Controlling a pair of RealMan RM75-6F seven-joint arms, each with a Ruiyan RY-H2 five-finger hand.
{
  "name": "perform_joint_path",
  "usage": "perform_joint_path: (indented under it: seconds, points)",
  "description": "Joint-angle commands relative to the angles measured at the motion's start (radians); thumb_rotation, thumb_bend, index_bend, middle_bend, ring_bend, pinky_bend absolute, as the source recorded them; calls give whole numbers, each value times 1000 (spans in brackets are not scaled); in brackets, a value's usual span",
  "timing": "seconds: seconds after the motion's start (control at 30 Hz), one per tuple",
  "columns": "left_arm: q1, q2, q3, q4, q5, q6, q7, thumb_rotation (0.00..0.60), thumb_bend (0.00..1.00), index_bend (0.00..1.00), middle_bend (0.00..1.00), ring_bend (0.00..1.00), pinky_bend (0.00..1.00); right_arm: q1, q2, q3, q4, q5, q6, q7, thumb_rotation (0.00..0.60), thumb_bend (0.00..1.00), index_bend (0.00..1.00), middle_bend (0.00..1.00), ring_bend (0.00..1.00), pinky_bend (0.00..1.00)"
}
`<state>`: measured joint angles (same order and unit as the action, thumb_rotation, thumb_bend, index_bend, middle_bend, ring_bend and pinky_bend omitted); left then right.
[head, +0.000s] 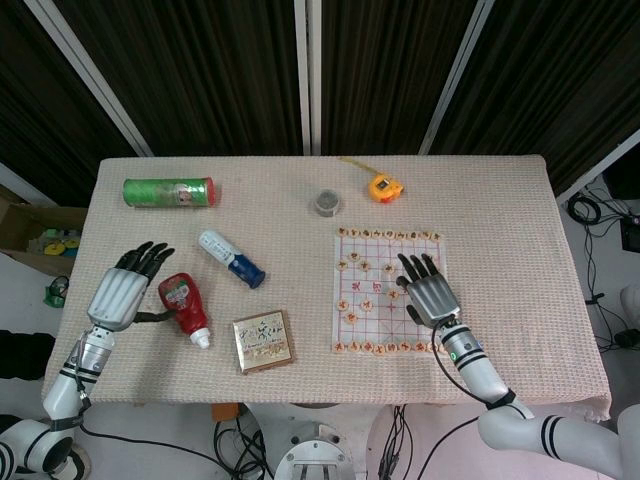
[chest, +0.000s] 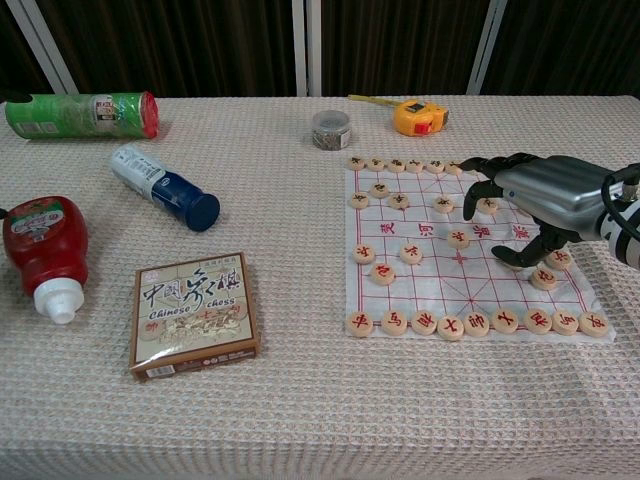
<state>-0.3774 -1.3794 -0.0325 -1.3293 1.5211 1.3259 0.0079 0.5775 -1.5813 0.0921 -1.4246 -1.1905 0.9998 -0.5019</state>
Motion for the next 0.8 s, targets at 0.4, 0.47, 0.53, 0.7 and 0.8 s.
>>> perform_joint_path:
  seconds: [0.4,0.47,0.53,0.7,0.8]
  points:
    - [2,-2,-1,29,-9,-23,-18,450,56,126,105,82,202,16,-71,13,65,-3,-1,38,600,322,357,0,0,0]
    - [2,-2,0,34,-8,-27,-16,468,55,126,105,83,202,19,-76,15,71,-3,-4,40,600,322,359,0,0,0]
    - [2,-4,0,38,-9,-30,-14,478,56,126,105,83,202,22,-82,18,78,0,-5,38,600,322,366,0,0,0]
    - [2,-5,-1,43,-11,-34,-20,479,55,127,105,83,202,25,-94,19,92,11,-6,26,600,322,394,0,0,0]
    - [3,-6,-1,45,-10,-34,-19,483,55,127,105,83,202,27,-98,19,96,13,-9,27,600,322,407,0,0,0]
